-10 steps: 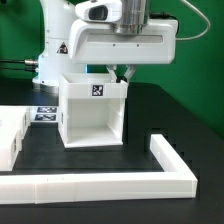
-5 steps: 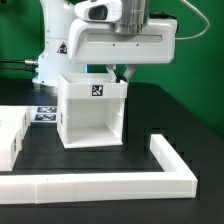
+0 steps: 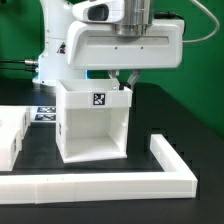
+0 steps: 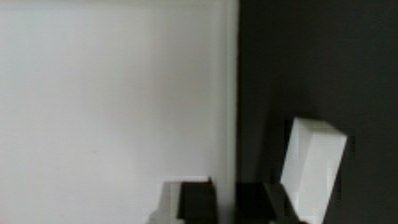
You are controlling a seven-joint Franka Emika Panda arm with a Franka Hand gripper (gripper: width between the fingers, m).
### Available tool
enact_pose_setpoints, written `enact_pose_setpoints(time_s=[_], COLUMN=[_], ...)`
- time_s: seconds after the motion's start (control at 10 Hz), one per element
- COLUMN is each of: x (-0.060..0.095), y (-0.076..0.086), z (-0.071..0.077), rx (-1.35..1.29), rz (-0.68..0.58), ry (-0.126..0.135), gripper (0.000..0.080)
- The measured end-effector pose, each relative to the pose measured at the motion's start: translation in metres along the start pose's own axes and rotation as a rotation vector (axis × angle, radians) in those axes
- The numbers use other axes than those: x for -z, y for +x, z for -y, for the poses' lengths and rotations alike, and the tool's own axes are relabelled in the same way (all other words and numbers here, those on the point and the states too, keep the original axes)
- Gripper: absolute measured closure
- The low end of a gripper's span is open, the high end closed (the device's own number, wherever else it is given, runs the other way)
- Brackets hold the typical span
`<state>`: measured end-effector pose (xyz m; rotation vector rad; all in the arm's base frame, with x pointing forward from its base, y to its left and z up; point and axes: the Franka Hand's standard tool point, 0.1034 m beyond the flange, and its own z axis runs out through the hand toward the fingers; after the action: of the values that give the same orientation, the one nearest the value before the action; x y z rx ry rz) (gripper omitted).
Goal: Assemble drawer
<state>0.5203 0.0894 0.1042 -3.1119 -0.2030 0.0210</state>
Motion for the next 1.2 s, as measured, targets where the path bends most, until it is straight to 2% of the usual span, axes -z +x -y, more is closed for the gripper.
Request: enact_pose_setpoints(time_s=[0.2, 0.5, 0.8, 0.9, 1.1, 1.2], x=[0.001, 0.001, 0.001, 0.001, 0.001, 0.002], y=[0.02, 0.02, 0.02, 0.02, 0.023, 0.031], z=[-0.009, -0.008, -0.005, -0.005, -0.014, -0.015], rx=[-0.014, -0.033, -0.179, -0.269, -0.399, -0.481], rz=[-0.021, -0.023, -0.023, -0.022, -0.028, -0.048], ry=[0.0, 0.001, 0.005, 0.014, 0.03, 0.035], gripper=[0.076, 0.076, 0.076, 0.076, 0.076, 0.076])
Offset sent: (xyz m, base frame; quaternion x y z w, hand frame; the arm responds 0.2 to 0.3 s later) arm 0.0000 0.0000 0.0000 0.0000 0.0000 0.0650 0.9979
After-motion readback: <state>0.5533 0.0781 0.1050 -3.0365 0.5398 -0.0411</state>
